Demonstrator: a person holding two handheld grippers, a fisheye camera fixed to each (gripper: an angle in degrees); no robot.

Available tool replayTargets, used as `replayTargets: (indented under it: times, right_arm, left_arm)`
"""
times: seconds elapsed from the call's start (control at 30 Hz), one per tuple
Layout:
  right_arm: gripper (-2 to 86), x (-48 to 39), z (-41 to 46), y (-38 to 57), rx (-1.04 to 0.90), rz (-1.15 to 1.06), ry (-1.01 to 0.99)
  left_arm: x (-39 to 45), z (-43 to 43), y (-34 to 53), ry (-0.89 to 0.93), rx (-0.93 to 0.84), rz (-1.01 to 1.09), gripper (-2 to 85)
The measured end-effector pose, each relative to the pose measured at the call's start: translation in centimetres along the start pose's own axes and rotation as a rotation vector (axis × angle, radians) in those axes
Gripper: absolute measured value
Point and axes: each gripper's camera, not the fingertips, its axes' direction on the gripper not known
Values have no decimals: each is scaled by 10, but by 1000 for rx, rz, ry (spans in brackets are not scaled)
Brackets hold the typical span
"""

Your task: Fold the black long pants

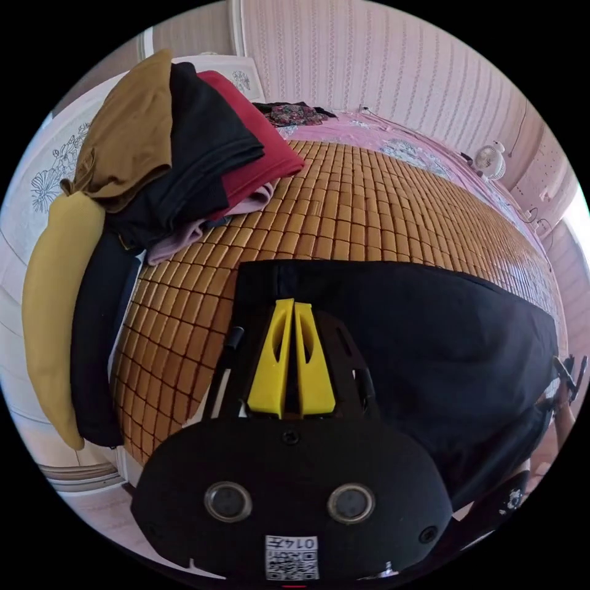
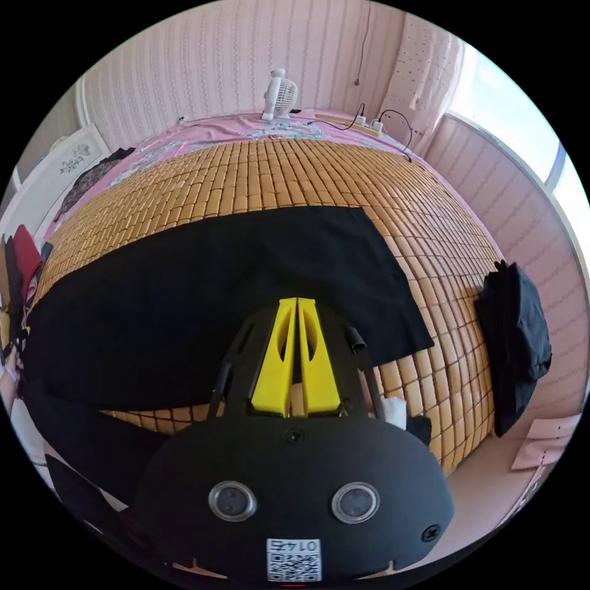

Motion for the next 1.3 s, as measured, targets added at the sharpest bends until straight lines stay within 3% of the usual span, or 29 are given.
replayTargets:
  times: [0.27, 0.4, 0.5, 0.63, 0.9, 1.0, 1.07, 1.3]
  right_arm:
    - [-4, -7, 27, -46, 22, -124, -56]
    - [-3, -3, 29, -66, -5, -23, -127]
    - [-3, 19, 18, -74, 137, 125, -90]
    - [-3, 44, 63, -108, -44, 187, -4]
    - [-1, 54, 62, -149, -44, 108, -43]
    - [10, 78, -4, -111, 134, 103, -172]
    - [38, 95, -42, -67, 156, 101, -181]
    - [101, 143, -96, 125, -74, 240, -73]
  left_arm:
    - [25, 28, -55, -144, -27, 49, -10]
    - [23, 38, -72, -106, -52, 9, -10]
    - [26, 40, -75, -95, -62, 25, -10]
    - [27, 43, -71, -63, -23, 19, -10]
    - [22, 53, -79, -9, -59, -97, -10]
    - [23, 46, -76, 6, -20, -102, -9]
    - [28, 25, -66, 104, 100, -46, -6]
    - [95, -26, 19, 419, 32, 281, 6]
